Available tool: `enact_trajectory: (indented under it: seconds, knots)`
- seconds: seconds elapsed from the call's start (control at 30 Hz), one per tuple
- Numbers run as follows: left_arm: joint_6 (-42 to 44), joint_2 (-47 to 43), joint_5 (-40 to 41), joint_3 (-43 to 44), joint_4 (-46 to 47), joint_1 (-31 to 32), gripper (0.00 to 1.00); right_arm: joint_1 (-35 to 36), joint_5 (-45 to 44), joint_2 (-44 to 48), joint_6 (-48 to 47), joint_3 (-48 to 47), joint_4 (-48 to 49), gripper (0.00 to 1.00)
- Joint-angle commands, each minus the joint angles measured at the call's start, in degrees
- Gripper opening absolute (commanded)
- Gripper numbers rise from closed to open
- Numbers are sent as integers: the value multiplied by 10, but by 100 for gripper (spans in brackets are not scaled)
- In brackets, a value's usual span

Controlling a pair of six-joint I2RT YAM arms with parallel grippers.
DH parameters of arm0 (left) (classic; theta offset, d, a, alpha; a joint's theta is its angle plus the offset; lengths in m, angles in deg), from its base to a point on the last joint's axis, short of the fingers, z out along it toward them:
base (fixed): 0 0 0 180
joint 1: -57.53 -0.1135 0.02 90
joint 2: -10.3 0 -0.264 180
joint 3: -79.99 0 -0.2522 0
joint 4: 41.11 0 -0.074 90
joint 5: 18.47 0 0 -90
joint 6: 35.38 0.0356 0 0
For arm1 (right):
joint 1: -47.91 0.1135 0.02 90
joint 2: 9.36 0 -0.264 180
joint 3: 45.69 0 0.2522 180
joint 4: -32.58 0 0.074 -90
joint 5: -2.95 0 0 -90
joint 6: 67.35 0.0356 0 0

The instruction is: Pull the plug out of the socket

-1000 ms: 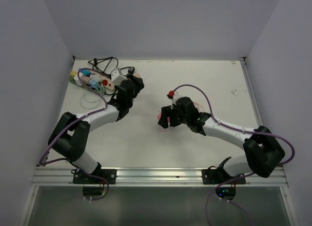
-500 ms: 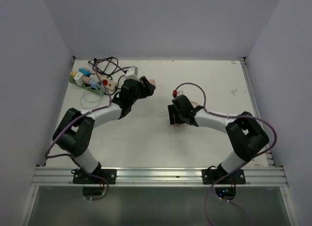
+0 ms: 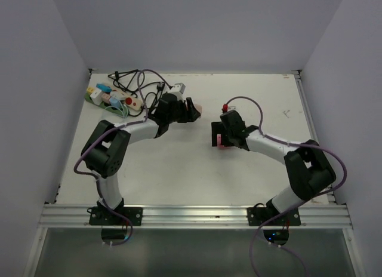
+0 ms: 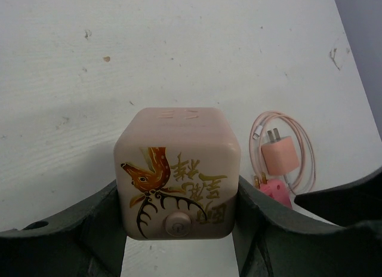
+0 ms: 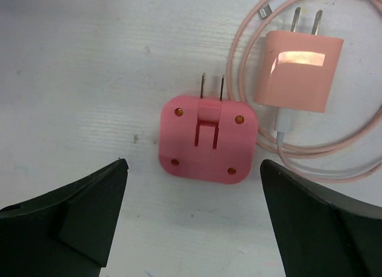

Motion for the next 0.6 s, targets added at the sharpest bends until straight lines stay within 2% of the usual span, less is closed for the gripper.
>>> enact_trajectory:
  seconds: [0.0,0.17,0.33,0.47,0.57]
  knots:
    - [20,44,-17,78,4,9,9,1,24,81,0,8,-5,98]
    - [43,101,22,135,35,25,13,0,28,192,-1,41,4,99]
    - [66,178,53,218,49,41,14,1,20,243,-9,67,-1,99]
    - [115,214,113,246,81,54,16,1,16,264,-3,83,-11,99]
    - [131,240,130,264,105,59,21,1,22,279,4,96,-16,99]
